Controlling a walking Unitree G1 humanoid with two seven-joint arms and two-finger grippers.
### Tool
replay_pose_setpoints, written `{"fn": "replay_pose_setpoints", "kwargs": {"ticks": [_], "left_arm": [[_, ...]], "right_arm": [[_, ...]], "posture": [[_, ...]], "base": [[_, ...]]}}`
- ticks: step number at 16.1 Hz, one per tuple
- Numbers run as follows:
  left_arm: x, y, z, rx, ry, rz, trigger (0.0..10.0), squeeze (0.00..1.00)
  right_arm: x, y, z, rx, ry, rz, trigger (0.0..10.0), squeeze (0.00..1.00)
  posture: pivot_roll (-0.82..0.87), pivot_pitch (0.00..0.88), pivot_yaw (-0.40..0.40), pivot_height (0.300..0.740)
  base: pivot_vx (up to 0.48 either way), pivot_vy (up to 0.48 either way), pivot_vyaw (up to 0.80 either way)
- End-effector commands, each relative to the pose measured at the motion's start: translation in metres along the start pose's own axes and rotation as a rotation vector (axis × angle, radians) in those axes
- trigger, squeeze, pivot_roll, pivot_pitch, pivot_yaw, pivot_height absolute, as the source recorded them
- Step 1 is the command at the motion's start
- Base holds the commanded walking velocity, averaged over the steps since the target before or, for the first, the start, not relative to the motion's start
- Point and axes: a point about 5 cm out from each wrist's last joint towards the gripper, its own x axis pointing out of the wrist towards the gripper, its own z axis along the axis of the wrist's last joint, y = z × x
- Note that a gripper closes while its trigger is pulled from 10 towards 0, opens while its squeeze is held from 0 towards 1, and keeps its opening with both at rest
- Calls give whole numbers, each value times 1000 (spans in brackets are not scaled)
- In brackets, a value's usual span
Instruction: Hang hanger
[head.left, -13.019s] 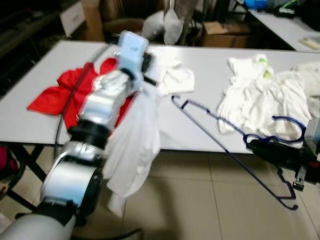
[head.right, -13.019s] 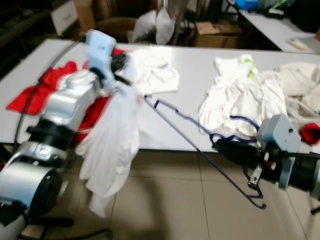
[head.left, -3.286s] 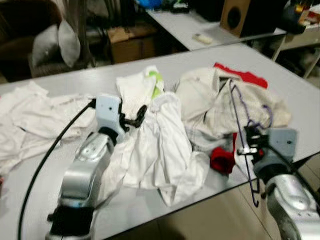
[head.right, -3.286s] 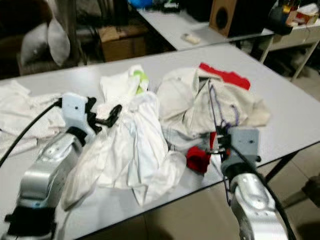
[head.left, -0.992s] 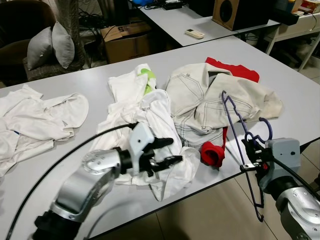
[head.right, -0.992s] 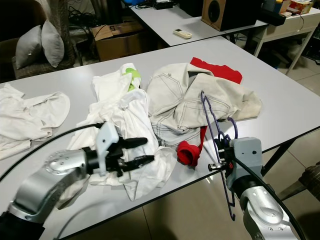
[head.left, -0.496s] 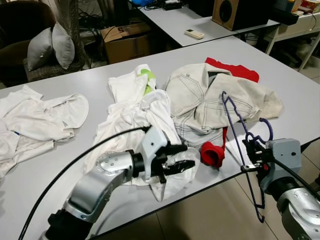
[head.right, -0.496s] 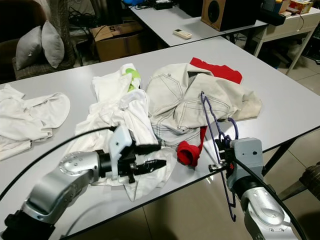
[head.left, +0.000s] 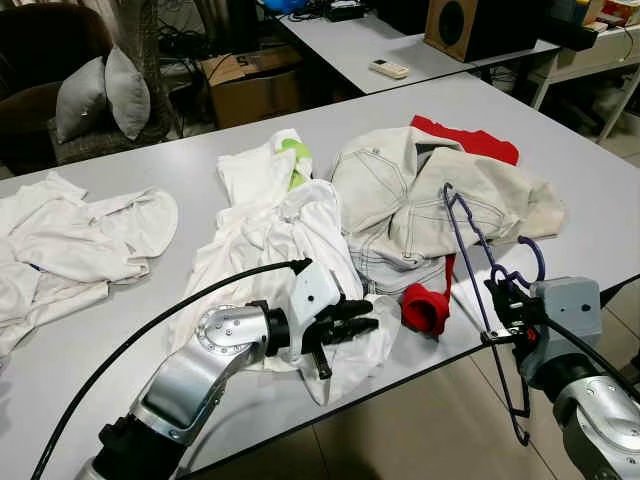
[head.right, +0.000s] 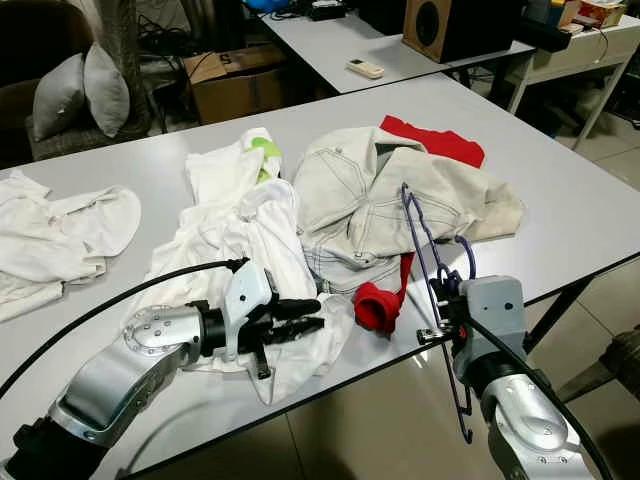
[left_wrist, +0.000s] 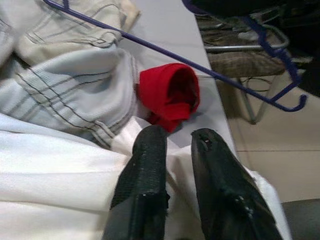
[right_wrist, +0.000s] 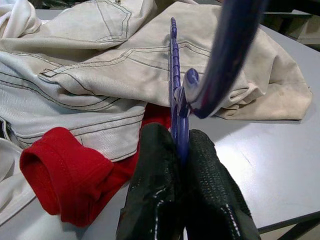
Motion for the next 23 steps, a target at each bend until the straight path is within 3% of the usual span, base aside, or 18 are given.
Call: {"fn": "replay_pose_setpoints", "kwargs": {"ticks": [1, 4, 5, 7, 8, 9, 16, 17, 18, 19, 23], "left_arm": [[-2, 5, 1, 33, 14, 28, 10000, 0], [-3, 6, -1, 12, 24, 11, 10000, 0], [-3, 5, -1, -2, 31, -3, 10000, 1000], [-2, 7, -1, 20, 41, 24, 10000, 1000], [-2, 8, -2, 36, 52, 34, 10000, 741], [-2, 9, -3, 40, 58, 43, 10000, 0], [-4, 12, -7, 35, 100, 53, 10000, 0], [-4, 12, -8, 33, 111, 46, 7882, 0], [-4, 12, -9, 33, 119, 41, 4471, 0], [-5, 12, -10, 28, 126, 40, 0, 0], [-6, 16, -14, 24, 156, 75, 0, 0]], "right_arm": [[-1, 2, 0, -5, 6, 7, 10000, 0], [-1, 2, 0, -6, 7, 6, 10000, 0], [-1, 2, 0, -6, 7, 5, 10000, 0], [-2, 1, 0, -7, 6, 2, 10000, 0], [-2, 2, 0, -6, 6, 2, 10000, 0], [-2, 2, -1, -6, 7, 2, 10000, 0], [-1, 3, -1, -5, 6, 11, 10000, 0], [-1, 3, -1, -5, 6, 12, 10000, 0], [-1, 4, -1, -5, 5, 13, 10000, 0], [-1, 4, -2, -6, 5, 15, 10000, 0], [0, 5, -2, -8, 2, 18, 10000, 0]], "posture": [[-85, 0, 87, 740], [-88, 0, 88, 740], [-88, 0, 88, 740], [-92, 0, 90, 740], [-93, 0, 90, 740], [-93, 0, 91, 740], [-90, 0, 92, 740], [-90, 0, 93, 740], [-89, 0, 94, 740], [-89, 0, 94, 740], [-91, 0, 96, 740]], "base": [[0, 0, 0], [0, 0, 0], [0, 0, 0], [0, 0, 0], [0, 0, 0], [0, 0, 0], [0, 0, 0], [0, 0, 0], [0, 0, 0], [0, 0, 0], [0, 0, 0]]}}
